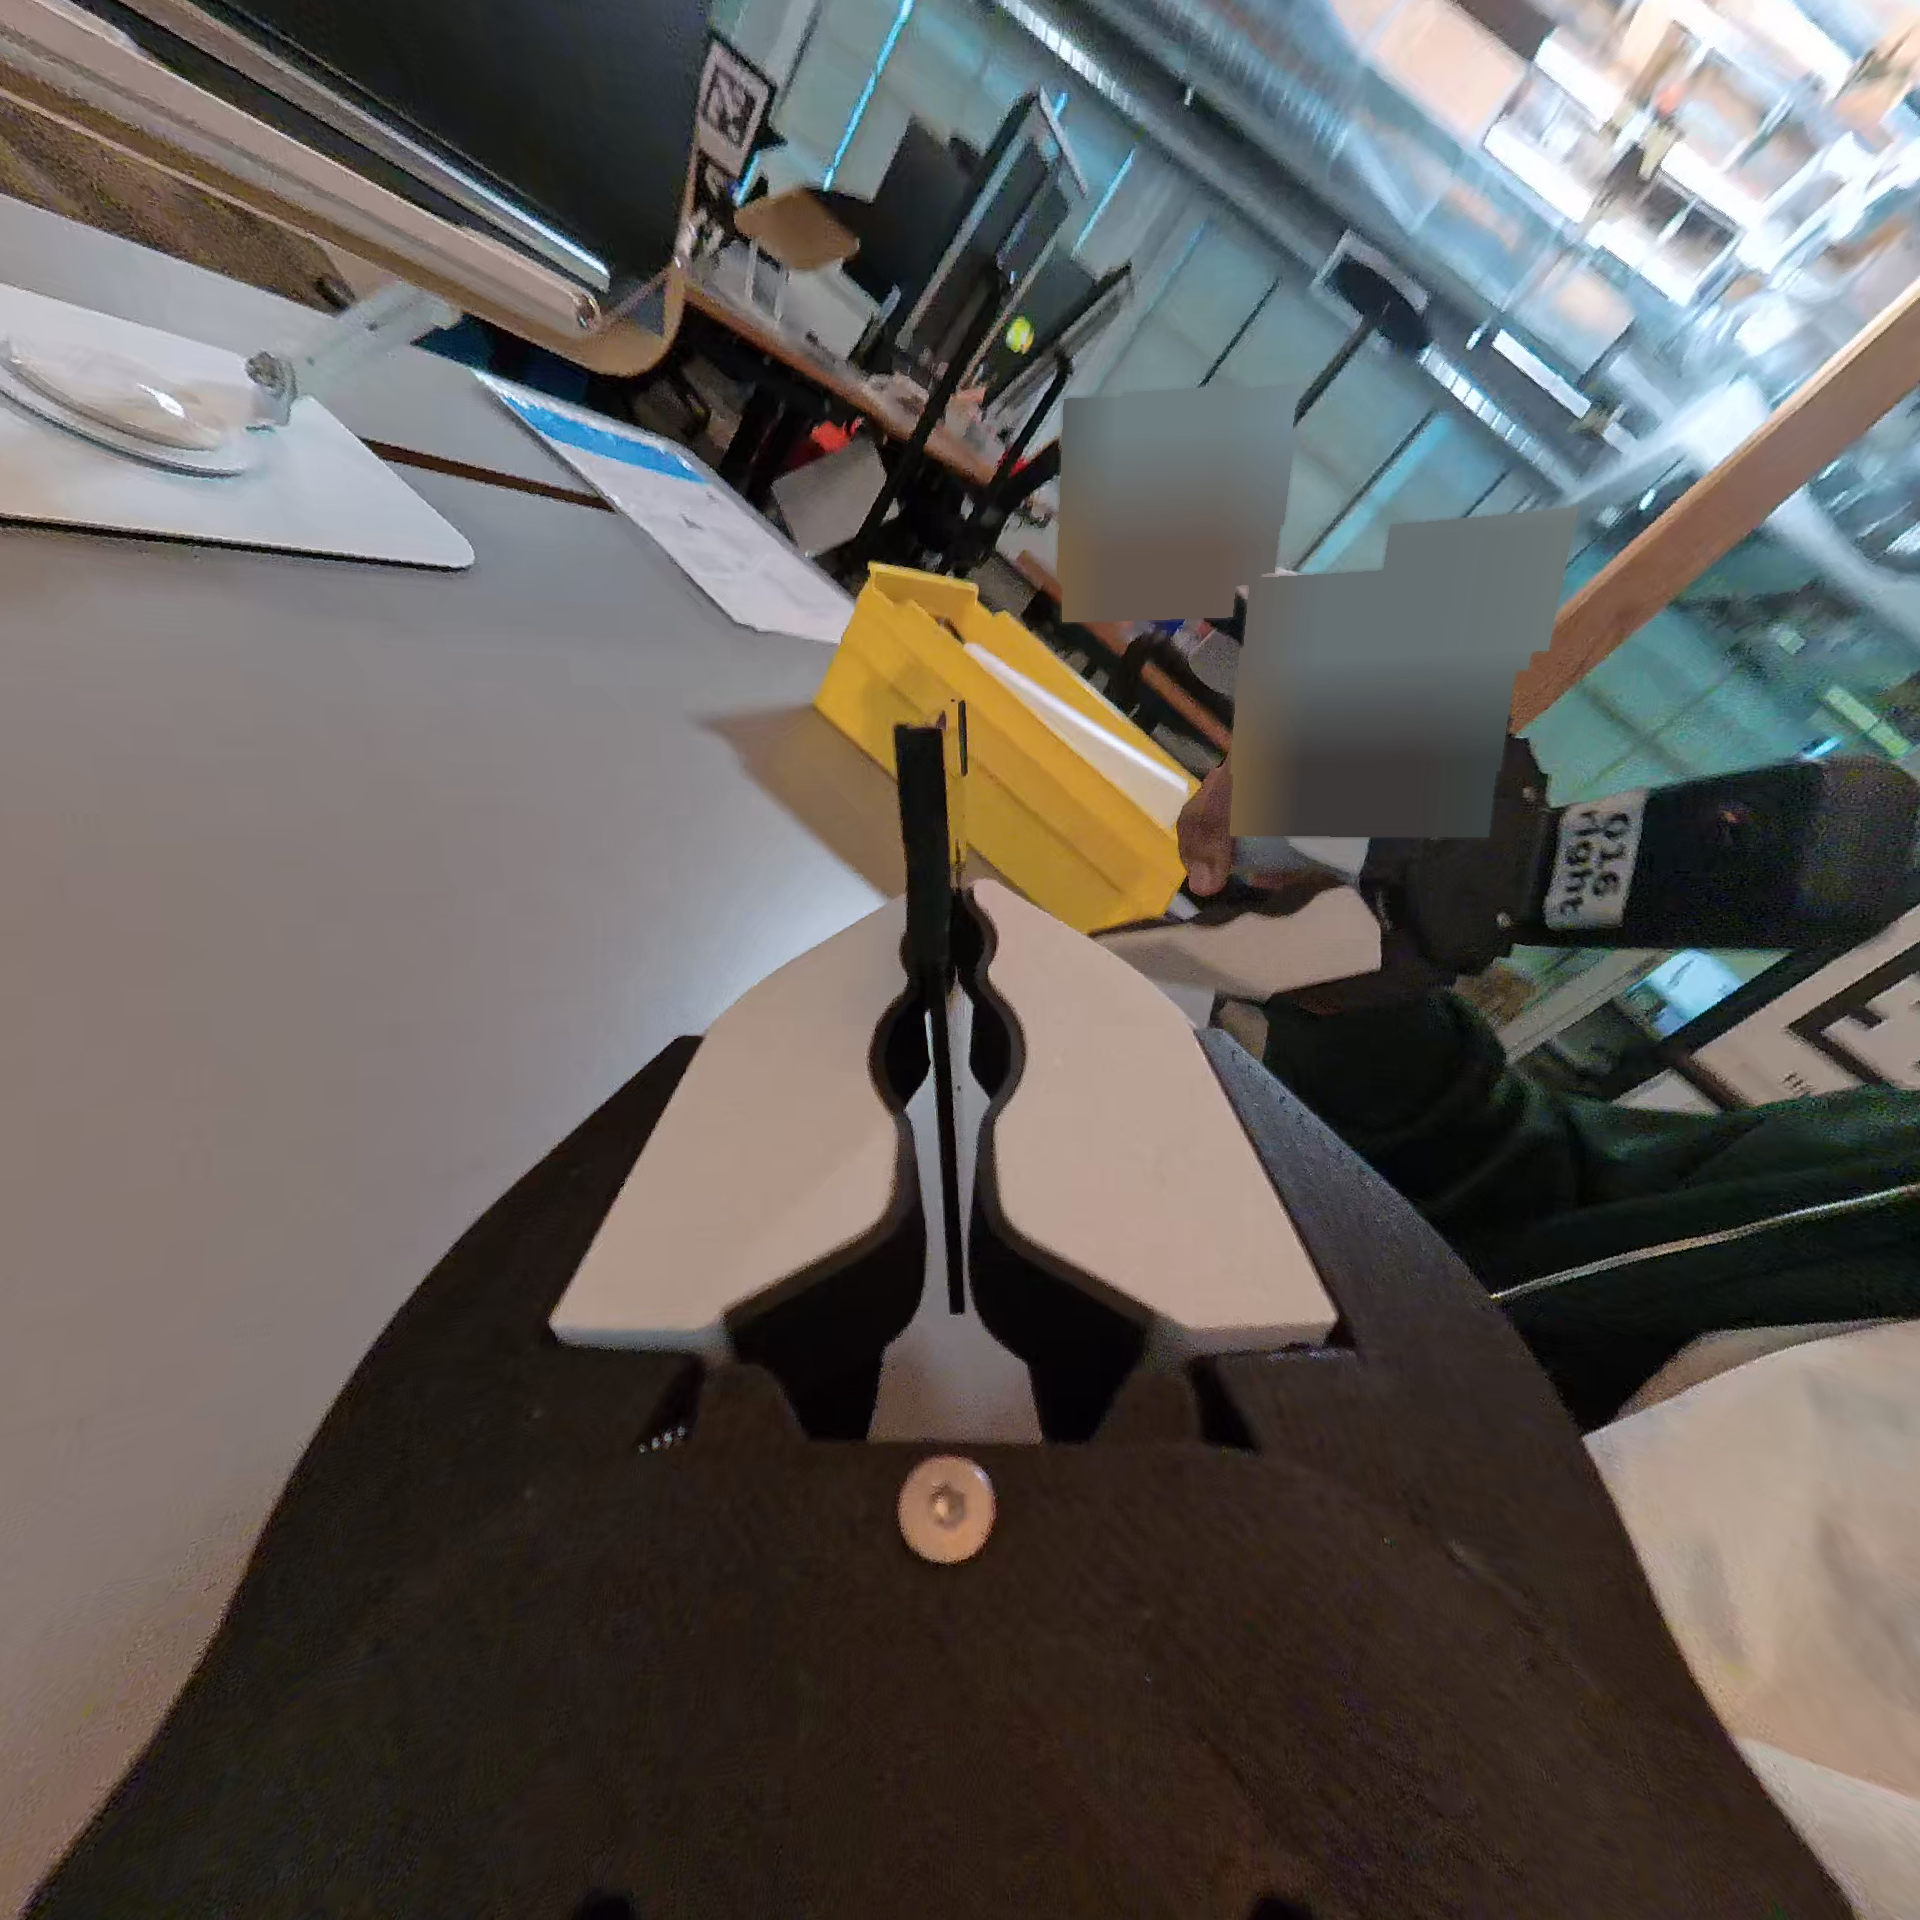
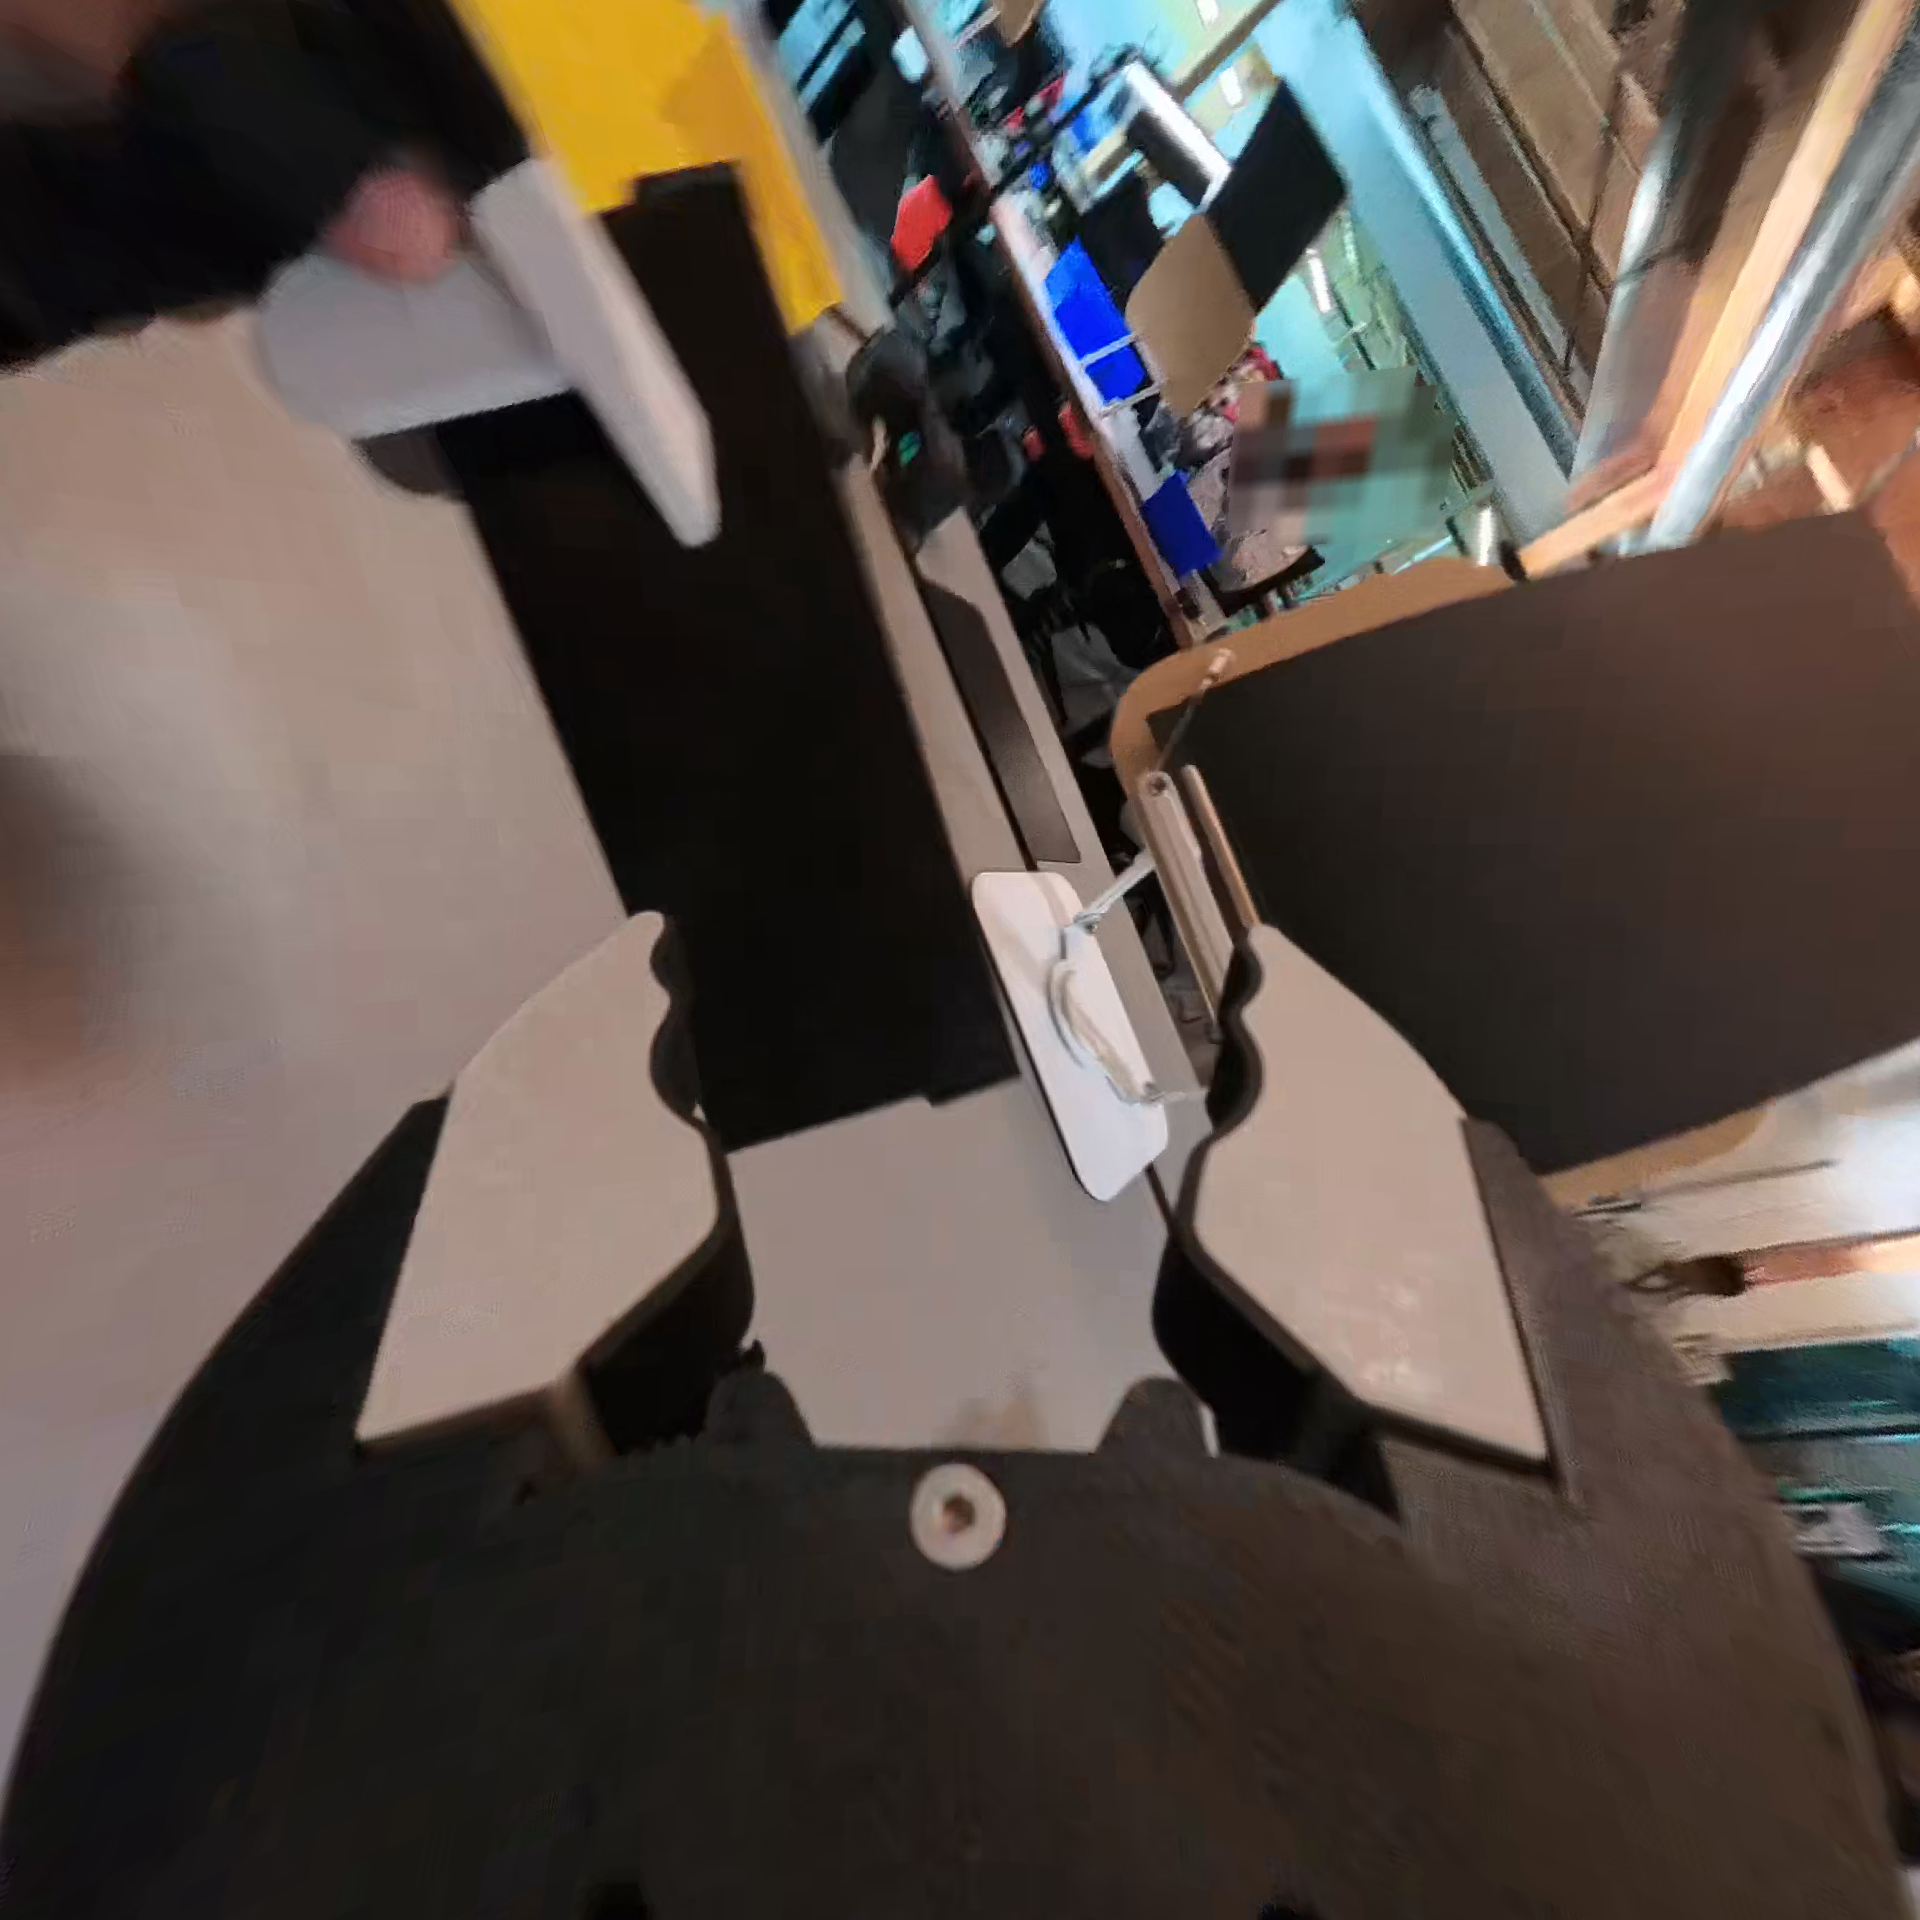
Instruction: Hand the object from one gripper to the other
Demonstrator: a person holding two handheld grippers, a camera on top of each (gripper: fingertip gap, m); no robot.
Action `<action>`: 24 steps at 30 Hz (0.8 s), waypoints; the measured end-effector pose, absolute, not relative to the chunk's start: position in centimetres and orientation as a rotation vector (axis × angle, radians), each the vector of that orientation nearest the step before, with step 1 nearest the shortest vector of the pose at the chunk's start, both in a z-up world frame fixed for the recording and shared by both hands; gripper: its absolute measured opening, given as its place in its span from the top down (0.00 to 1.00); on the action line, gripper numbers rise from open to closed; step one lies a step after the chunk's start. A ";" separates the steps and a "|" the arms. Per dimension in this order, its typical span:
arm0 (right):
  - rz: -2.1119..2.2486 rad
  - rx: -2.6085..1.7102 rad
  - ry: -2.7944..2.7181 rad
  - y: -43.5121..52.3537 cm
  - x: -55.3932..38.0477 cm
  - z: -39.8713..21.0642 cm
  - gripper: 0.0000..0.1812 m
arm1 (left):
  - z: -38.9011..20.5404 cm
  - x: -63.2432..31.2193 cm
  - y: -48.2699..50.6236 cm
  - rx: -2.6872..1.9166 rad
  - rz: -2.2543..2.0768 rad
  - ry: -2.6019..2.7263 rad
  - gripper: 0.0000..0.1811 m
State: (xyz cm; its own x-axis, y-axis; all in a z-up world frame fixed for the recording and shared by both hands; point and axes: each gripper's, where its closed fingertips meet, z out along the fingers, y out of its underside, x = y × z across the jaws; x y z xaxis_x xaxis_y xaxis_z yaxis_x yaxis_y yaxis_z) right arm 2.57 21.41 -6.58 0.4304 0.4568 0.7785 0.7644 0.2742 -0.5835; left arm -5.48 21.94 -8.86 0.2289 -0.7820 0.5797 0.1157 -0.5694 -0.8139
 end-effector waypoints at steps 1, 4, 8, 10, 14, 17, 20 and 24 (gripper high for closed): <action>-0.329 -1.348 -1.260 21.1 1.7 -7.6 0.47 | -8.9 -5.0 21.6 -1.732 -1.419 0.655 0.98; -0.360 -1.374 -1.375 20.6 0.2 -10.2 0.46 | -8.9 -3.6 20.4 -1.754 -1.358 0.740 0.98; -0.354 -1.463 -1.395 21.0 0.7 -12.0 0.47 | -8.4 -2.0 18.7 -1.756 -1.340 0.845 0.98; -0.358 -1.477 -1.398 21.0 1.0 -12.1 0.51 | -8.4 -1.8 18.5 -1.759 -1.293 0.879 0.98; -0.338 -1.508 -1.379 20.8 0.9 -11.7 0.52 | -7.7 -1.8 18.2 -1.711 -1.275 0.907 0.97; -0.309 -1.508 -1.350 20.7 0.9 -11.0 0.52 | -5.7 -1.9 18.3 -1.598 -1.354 0.822 0.80; -0.331 -1.514 -1.286 21.1 2.3 -9.2 0.52 | -4.1 -2.7 19.0 -1.517 -1.390 0.714 0.63; -0.341 -1.580 -1.048 22.4 8.3 -3.7 0.52 | -3.8 -3.5 19.6 -1.486 -1.397 0.676 0.61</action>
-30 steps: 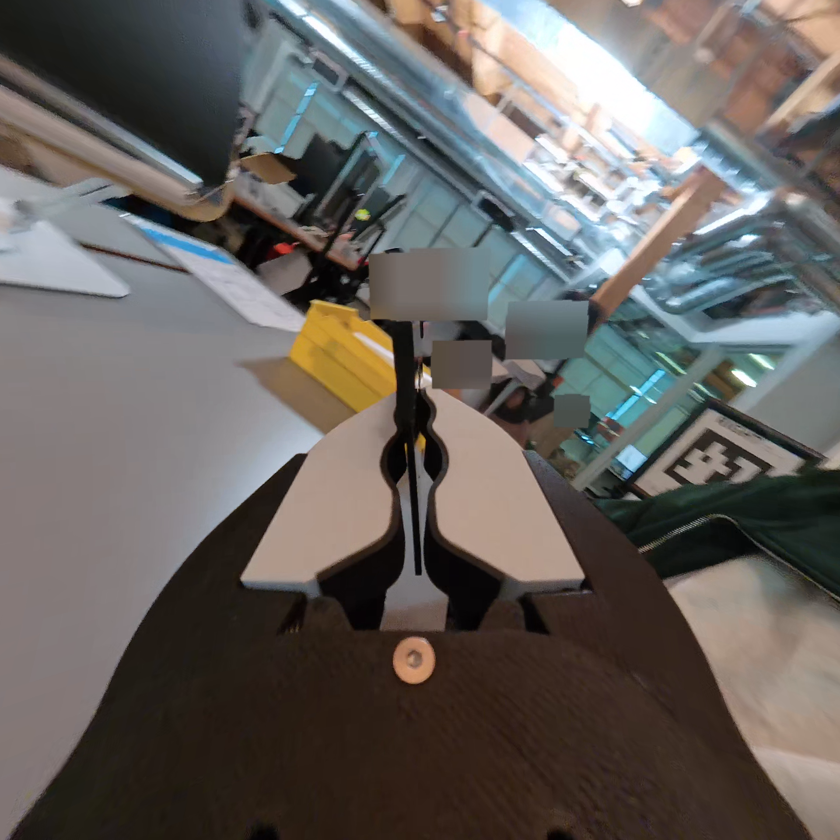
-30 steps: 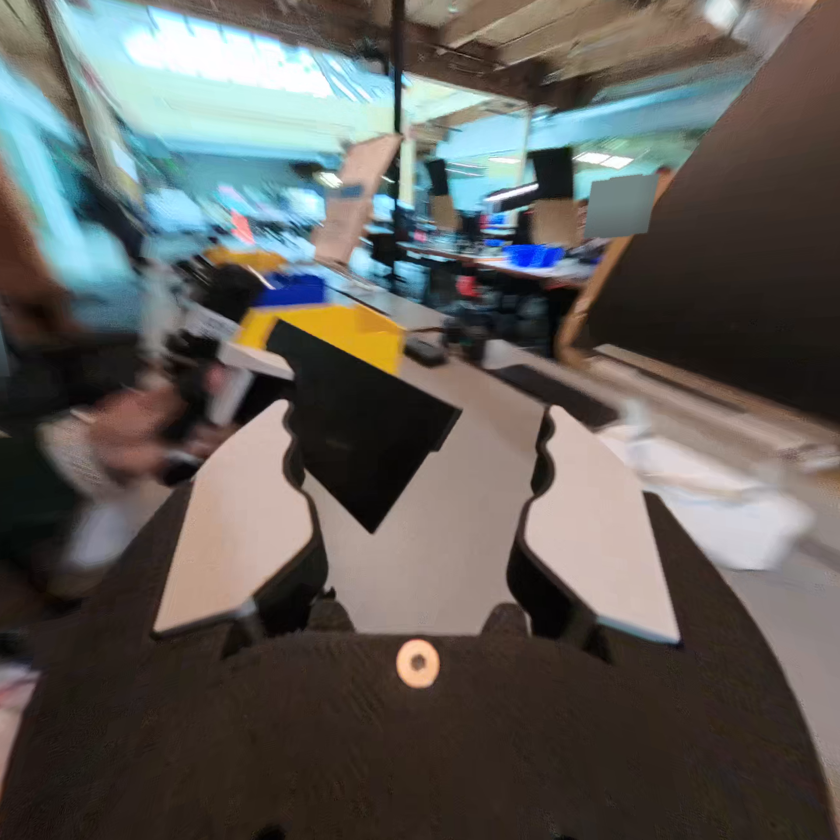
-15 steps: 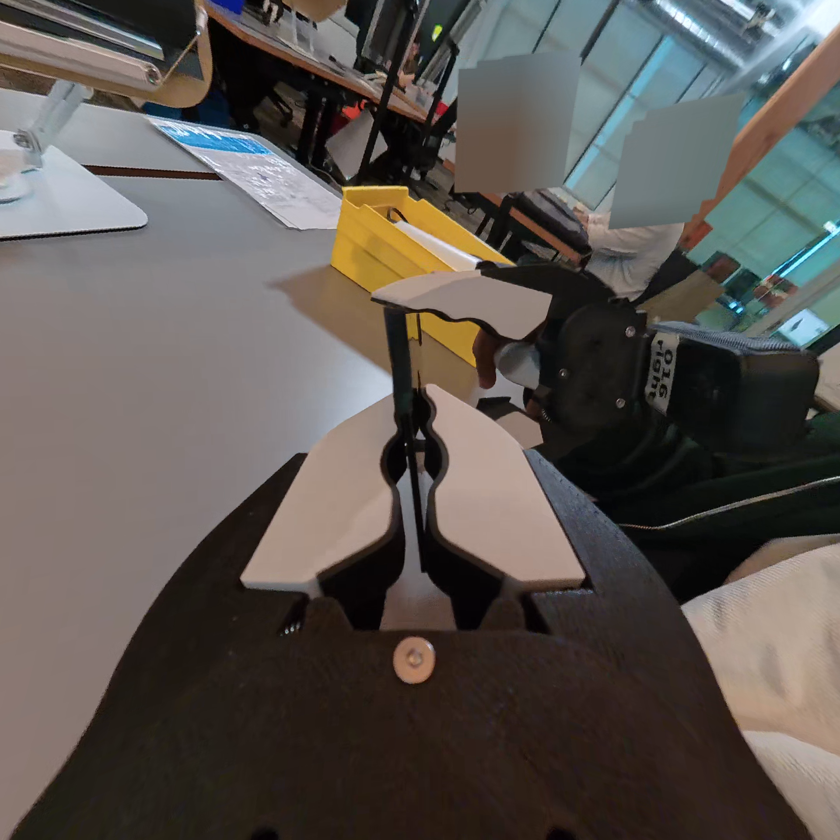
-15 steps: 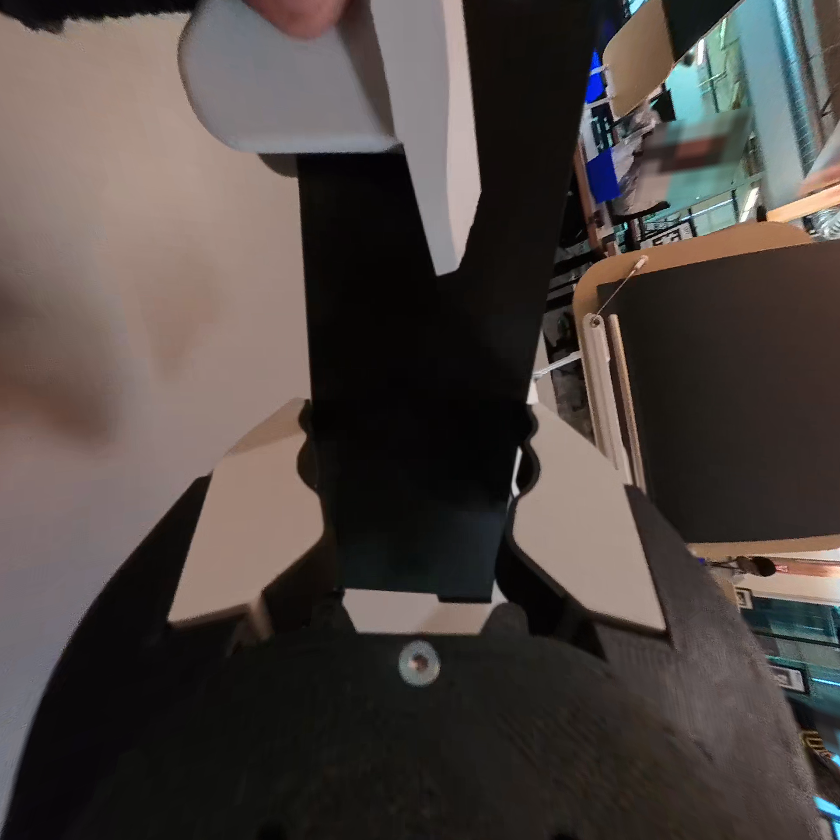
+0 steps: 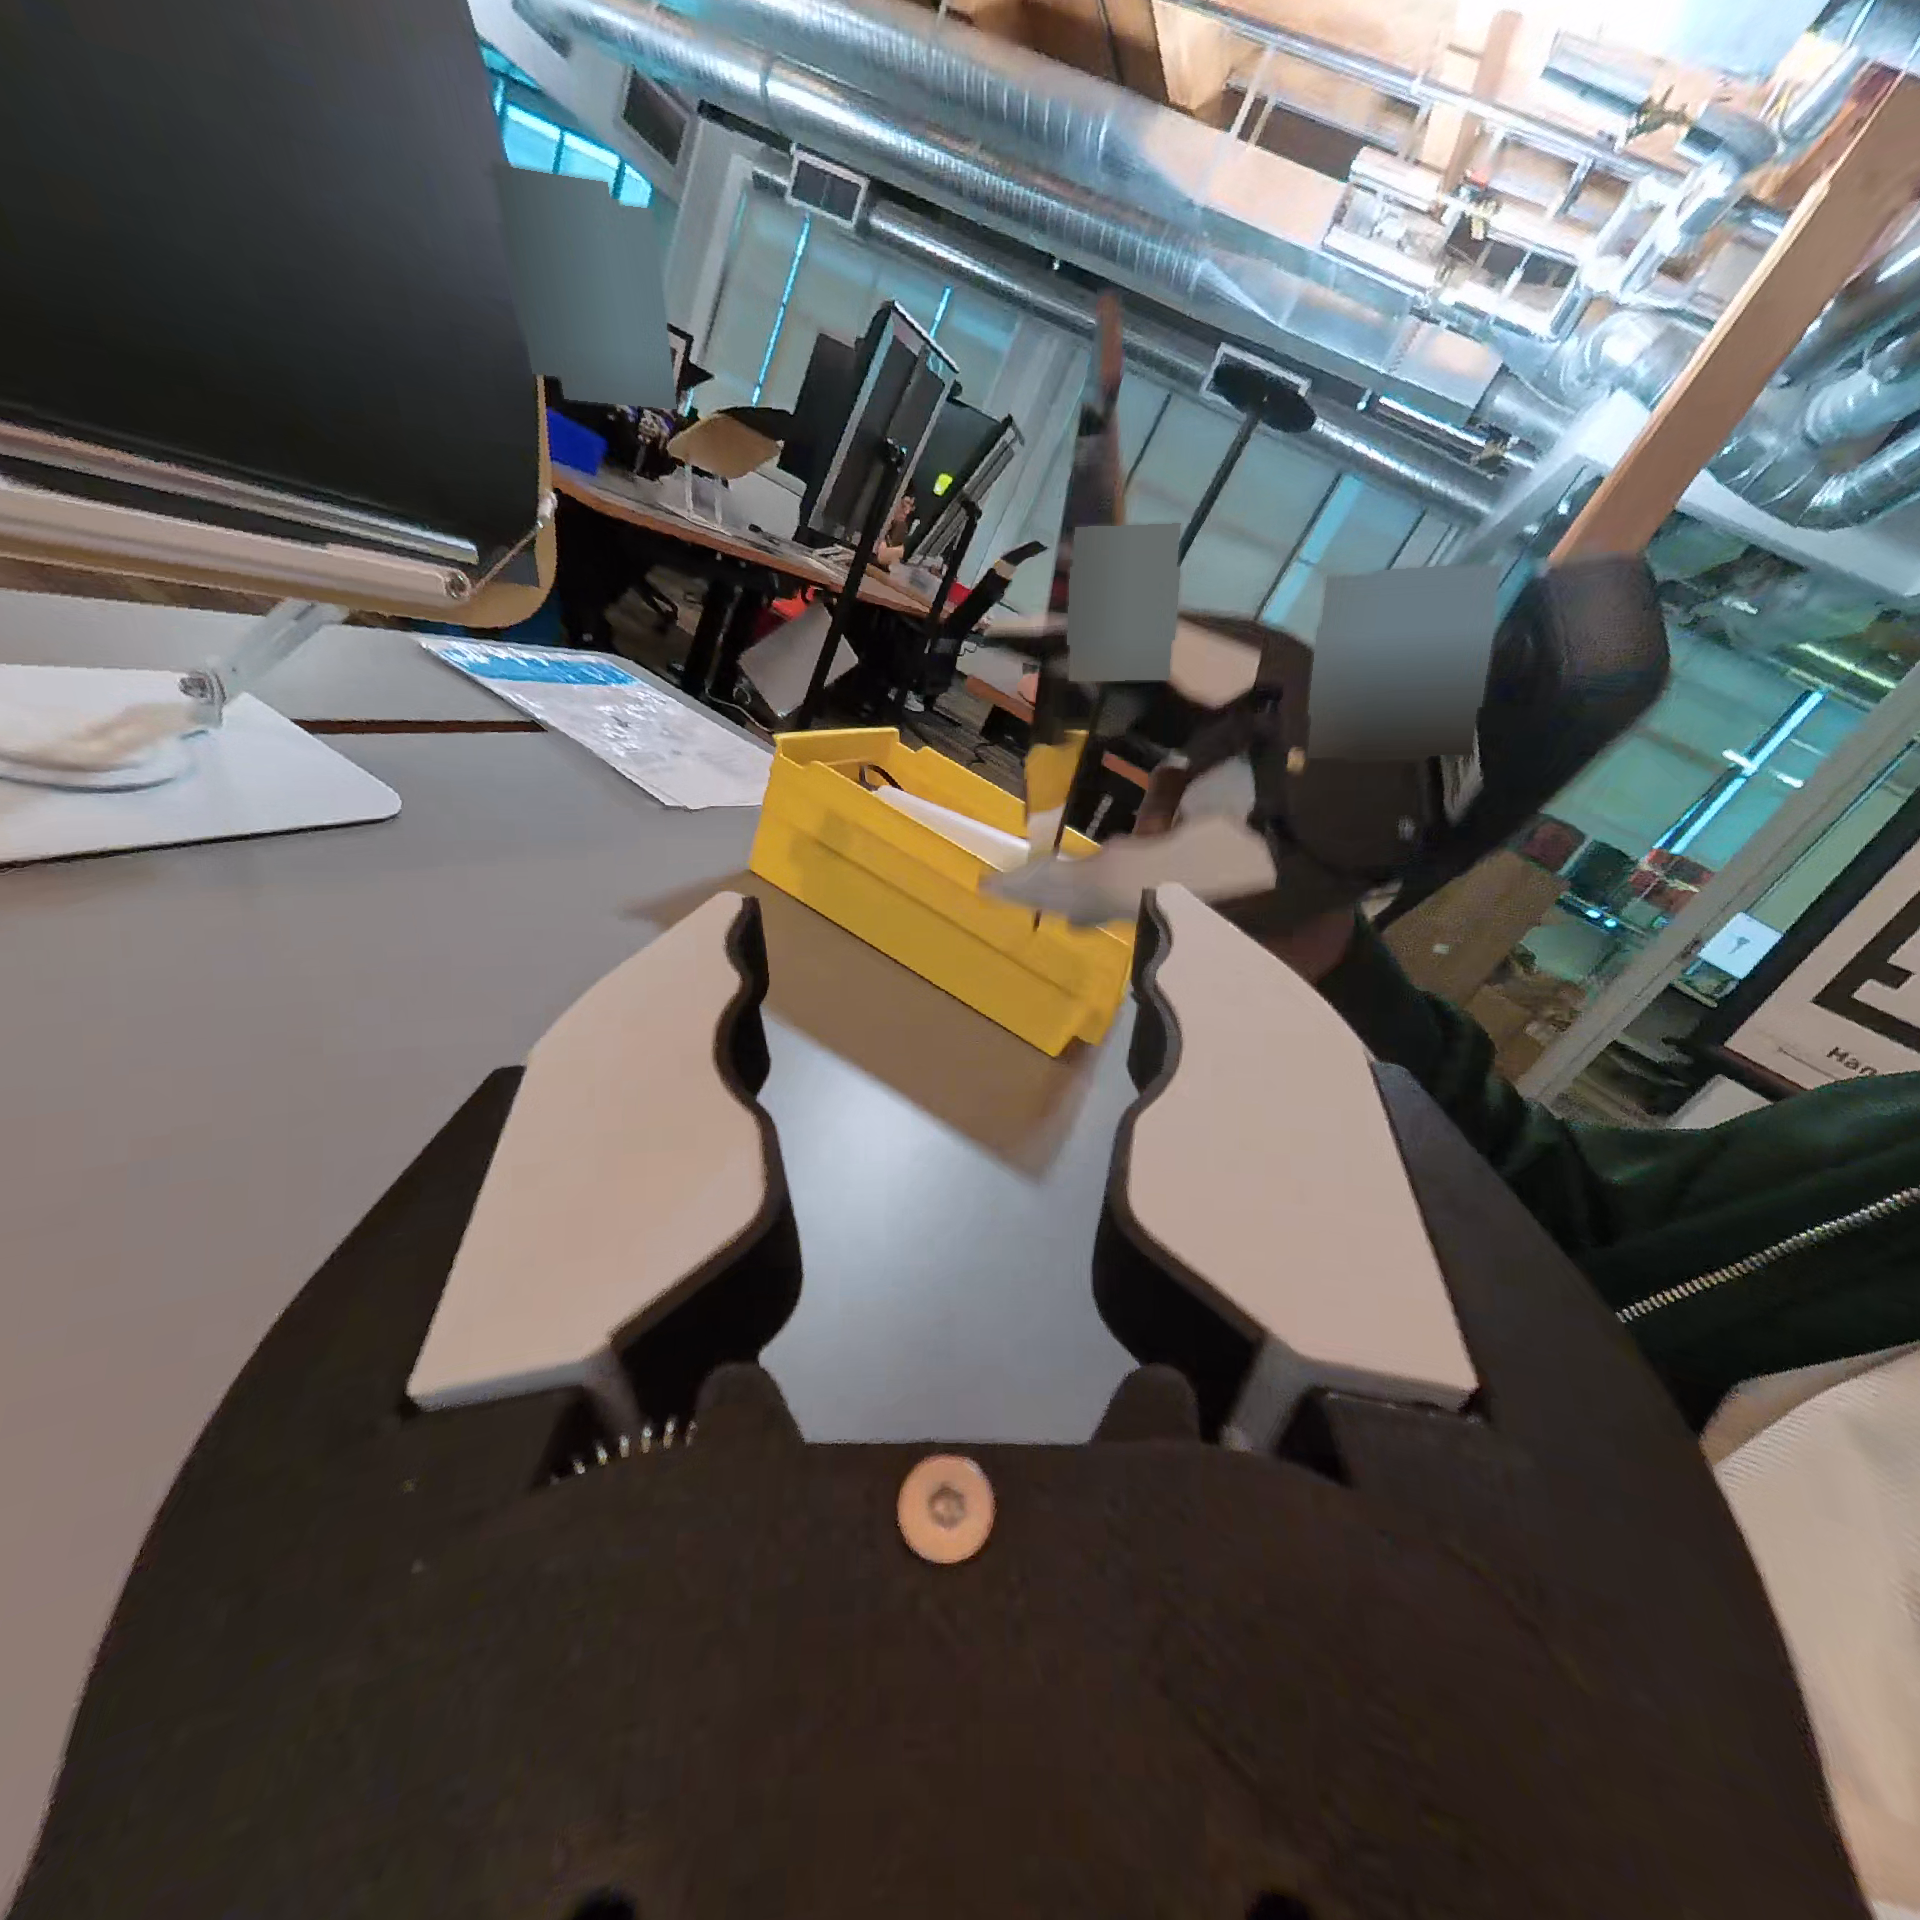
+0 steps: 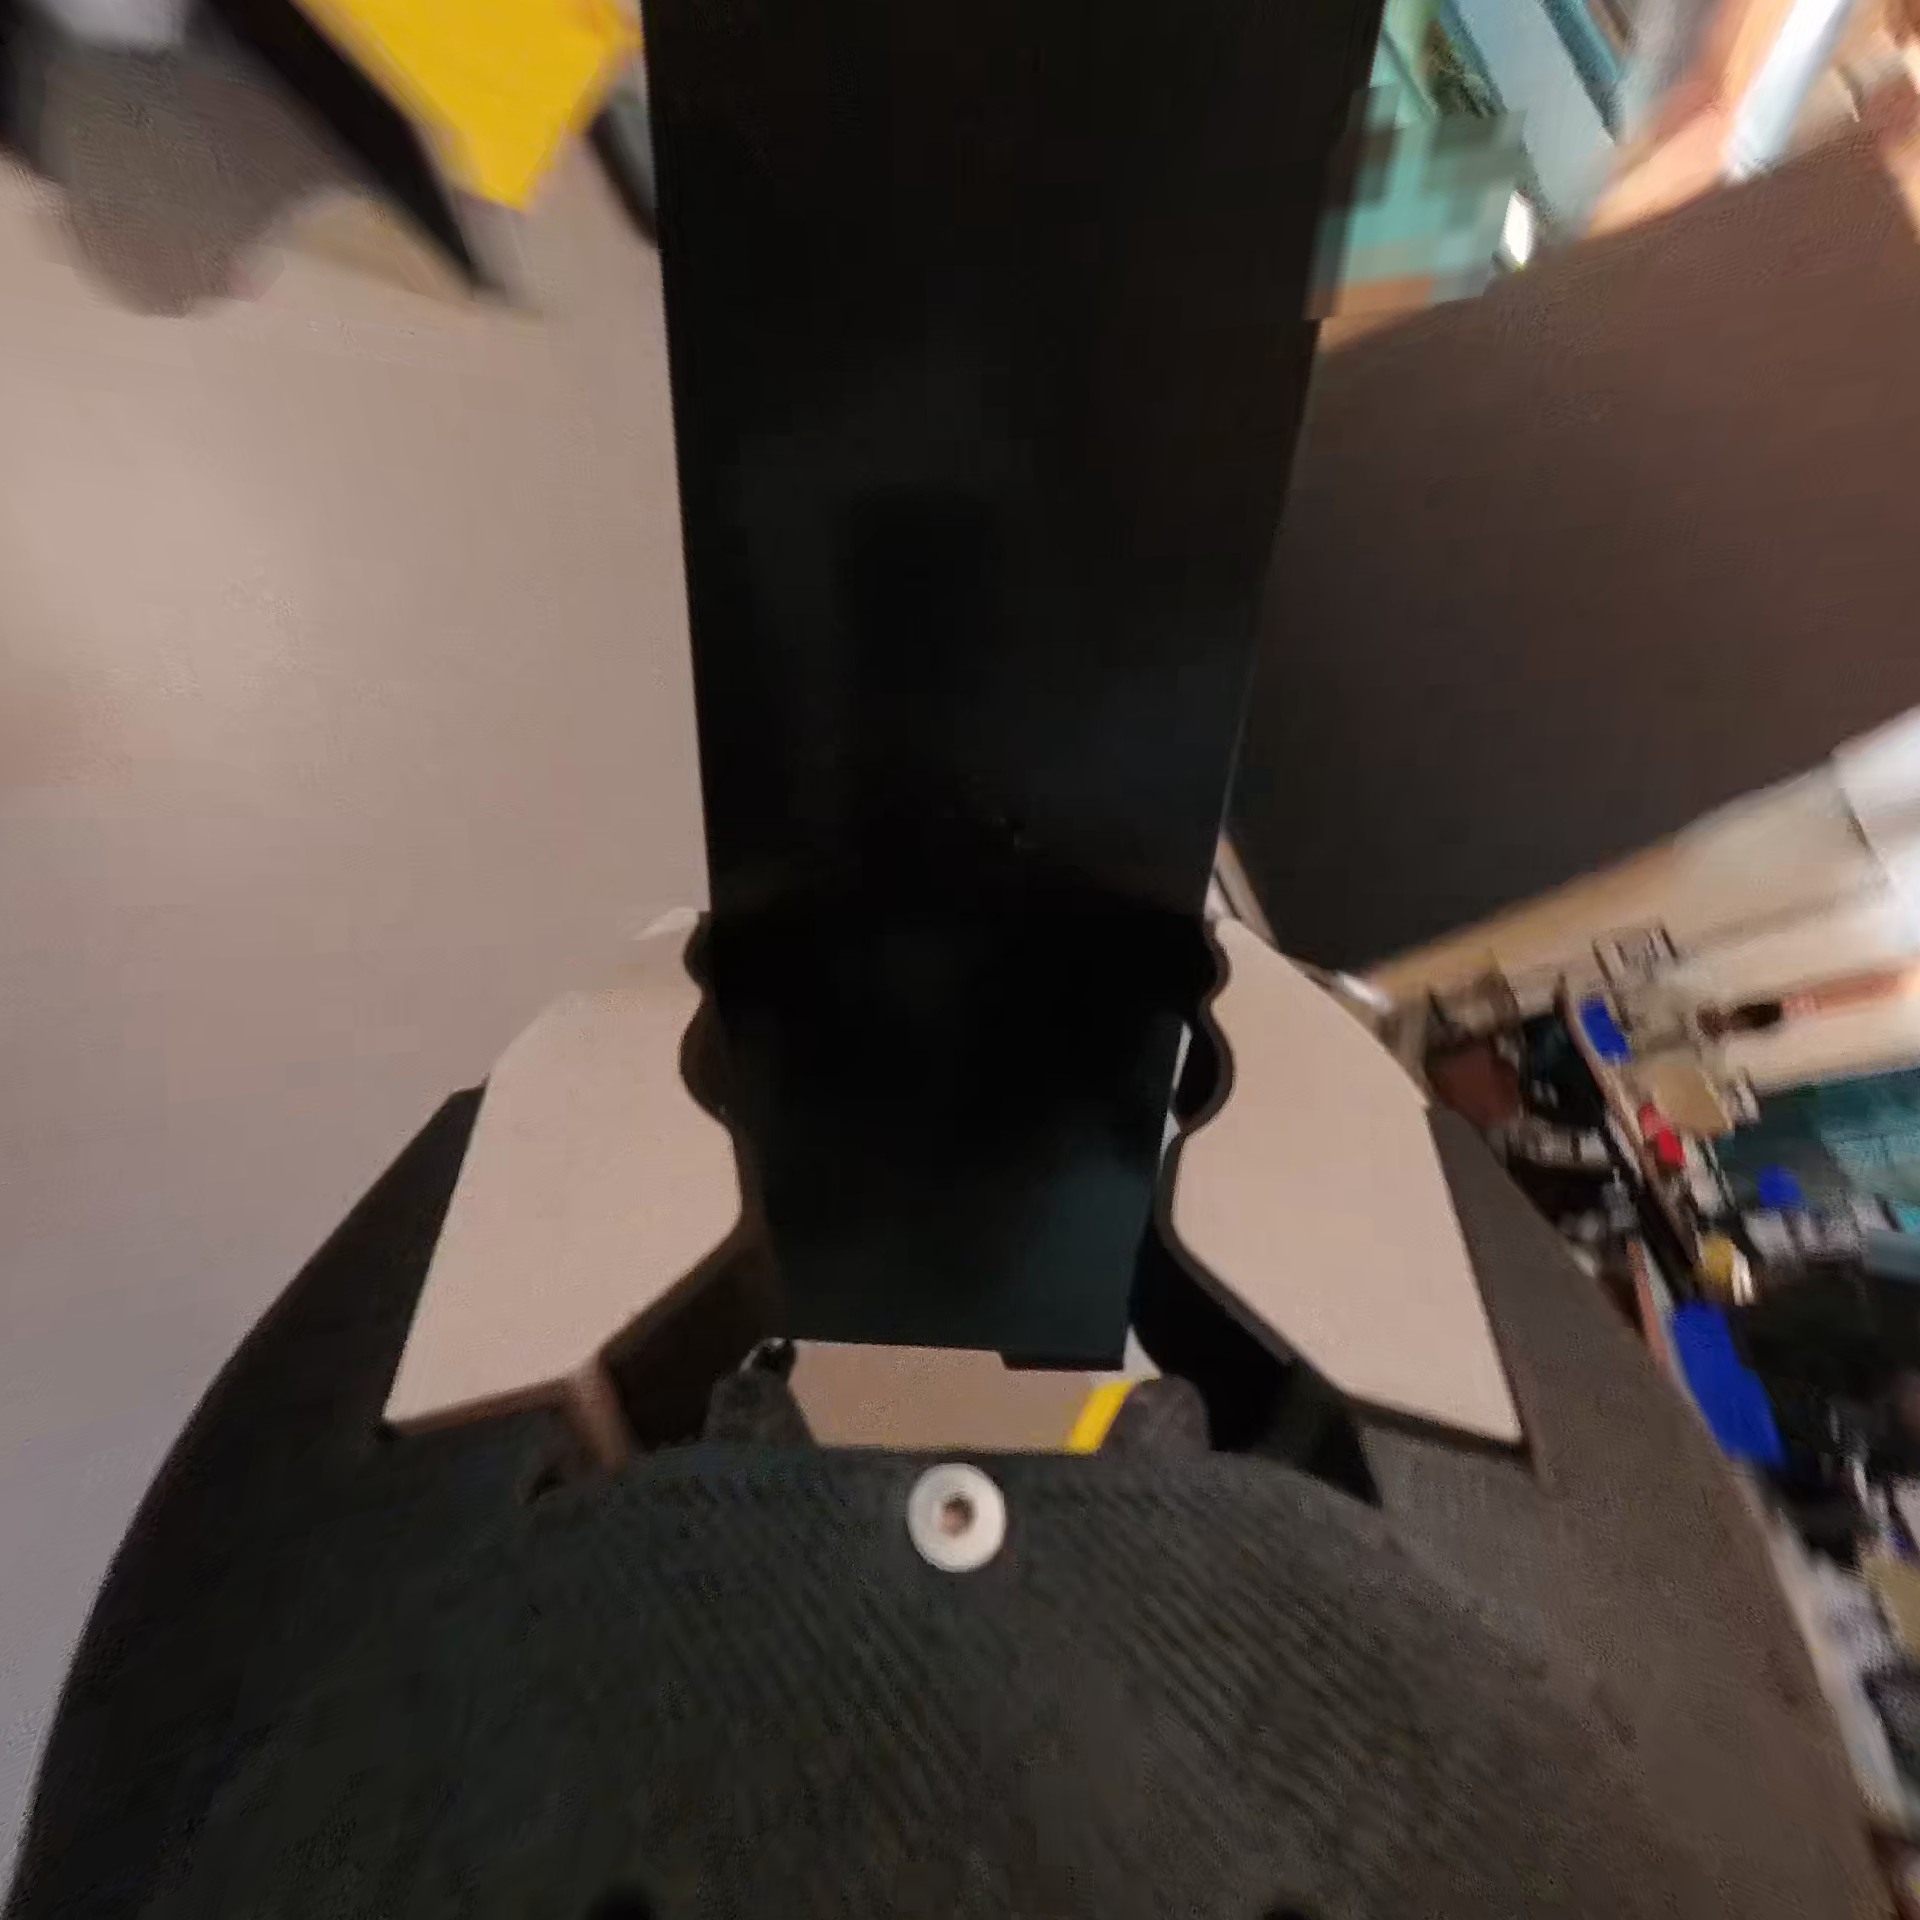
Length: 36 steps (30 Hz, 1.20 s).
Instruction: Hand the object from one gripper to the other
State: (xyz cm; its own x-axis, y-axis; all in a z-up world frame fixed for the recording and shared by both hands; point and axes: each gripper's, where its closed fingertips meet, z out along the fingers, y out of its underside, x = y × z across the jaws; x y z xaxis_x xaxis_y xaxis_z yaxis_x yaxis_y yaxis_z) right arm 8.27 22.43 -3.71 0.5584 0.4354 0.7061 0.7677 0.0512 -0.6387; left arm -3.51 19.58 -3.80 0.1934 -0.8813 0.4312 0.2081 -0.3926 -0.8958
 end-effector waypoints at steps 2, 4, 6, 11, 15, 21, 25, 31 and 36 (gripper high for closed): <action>-0.366 -1.673 -0.858 23.1 14.2 -0.9 0.52 | -4.1 -3.3 19.5 -1.493 -1.443 0.672 0.64; -0.362 -1.806 -0.638 23.2 21.5 0.4 0.52 | -4.4 -2.9 19.3 -1.501 -1.485 0.668 0.66; -0.412 -1.957 -0.388 22.7 30.0 -0.3 0.52 | -4.9 -2.4 18.9 -1.515 -1.529 0.686 0.68; -0.448 -2.269 0.068 19.7 45.4 -7.8 0.52 | -5.9 -1.1 18.3 -1.540 -1.565 0.717 0.69; -0.413 -2.395 0.113 18.8 47.8 -11.6 0.52 | -6.4 -0.5 18.0 -1.553 -1.584 0.741 0.70; -0.407 -2.529 0.067 19.0 47.7 -14.9 0.52 | -7.0 -0.3 18.0 -1.567 -1.614 0.732 0.71; -0.402 -2.516 0.022 19.3 47.8 -15.6 0.51 | -7.2 -0.4 18.0 -1.571 -1.628 0.727 0.71; -0.417 -2.414 0.066 19.3 48.4 -13.0 0.46 | -7.4 -0.4 18.2 -1.576 -1.639 0.718 0.71; -0.460 -2.143 0.075 19.5 47.3 -6.1 0.50 | -8.0 -0.1 18.3 -1.587 -1.643 0.723 0.71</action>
